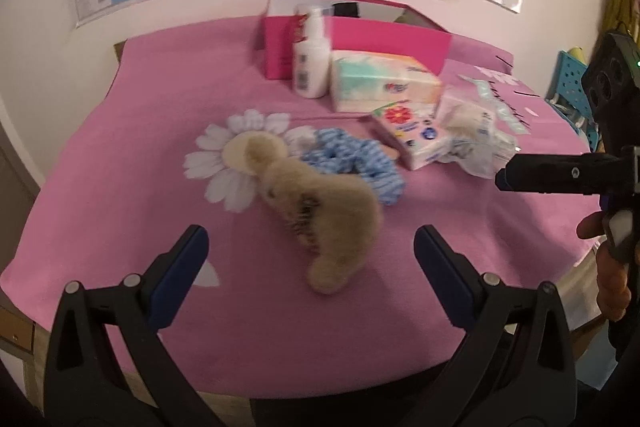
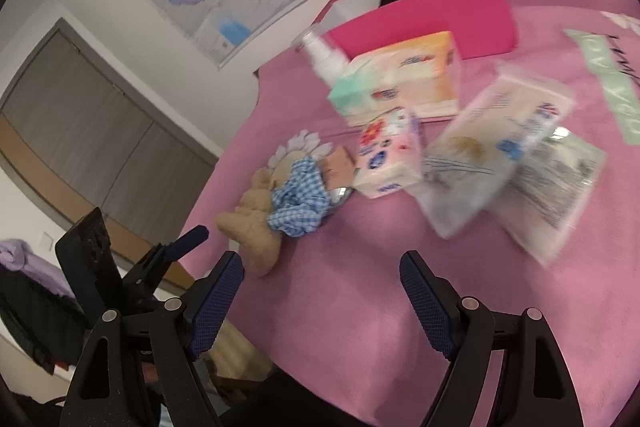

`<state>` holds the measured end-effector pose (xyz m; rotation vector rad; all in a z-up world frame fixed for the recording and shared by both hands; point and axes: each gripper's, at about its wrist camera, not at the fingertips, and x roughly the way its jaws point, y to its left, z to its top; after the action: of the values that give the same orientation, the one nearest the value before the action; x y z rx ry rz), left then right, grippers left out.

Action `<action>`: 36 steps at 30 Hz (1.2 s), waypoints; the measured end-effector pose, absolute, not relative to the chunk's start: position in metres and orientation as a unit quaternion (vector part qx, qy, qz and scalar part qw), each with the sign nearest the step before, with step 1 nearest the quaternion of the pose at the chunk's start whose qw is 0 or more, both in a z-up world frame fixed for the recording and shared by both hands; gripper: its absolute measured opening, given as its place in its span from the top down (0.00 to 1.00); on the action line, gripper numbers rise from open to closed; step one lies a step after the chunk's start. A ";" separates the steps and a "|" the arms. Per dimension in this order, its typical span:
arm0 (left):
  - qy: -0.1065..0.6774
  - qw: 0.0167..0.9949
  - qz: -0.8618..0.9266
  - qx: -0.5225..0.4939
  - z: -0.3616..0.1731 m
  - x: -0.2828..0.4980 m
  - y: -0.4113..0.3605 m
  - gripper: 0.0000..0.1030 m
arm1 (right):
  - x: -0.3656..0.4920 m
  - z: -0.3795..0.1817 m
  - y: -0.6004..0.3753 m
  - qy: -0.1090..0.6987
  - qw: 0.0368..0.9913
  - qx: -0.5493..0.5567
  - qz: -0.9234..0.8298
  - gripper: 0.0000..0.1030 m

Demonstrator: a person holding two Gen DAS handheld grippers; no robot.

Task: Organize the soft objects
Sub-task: 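Move the right gripper back to the beige teddy bear, then close the right gripper on the teddy bear's head and lift it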

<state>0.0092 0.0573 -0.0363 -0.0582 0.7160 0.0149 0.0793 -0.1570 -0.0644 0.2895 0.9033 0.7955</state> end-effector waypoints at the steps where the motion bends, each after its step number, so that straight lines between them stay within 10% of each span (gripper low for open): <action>1: 0.353 0.935 0.007 -0.034 -0.037 0.011 0.062 0.00 | 0.083 -0.065 -0.150 0.426 0.812 0.133 0.375 0.20; 22: 0.342 0.935 -0.056 -0.077 -0.058 0.021 0.059 0.00 | 0.102 -0.040 -0.070 0.410 0.800 0.069 0.433 0.25; 27: 0.355 0.929 -0.055 -0.088 -0.068 0.027 0.060 0.31 | 0.115 -0.030 -0.049 0.408 0.799 0.041 0.439 0.25; 36: 0.346 0.932 -0.064 -0.088 -0.071 0.025 0.062 0.50 | 0.141 -0.035 0.003 0.432 0.776 -0.013 0.460 0.28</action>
<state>0.0250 0.0621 -0.0714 -0.1792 0.7091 -0.1316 0.1408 0.0025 -0.0354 -0.0281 0.9350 0.9958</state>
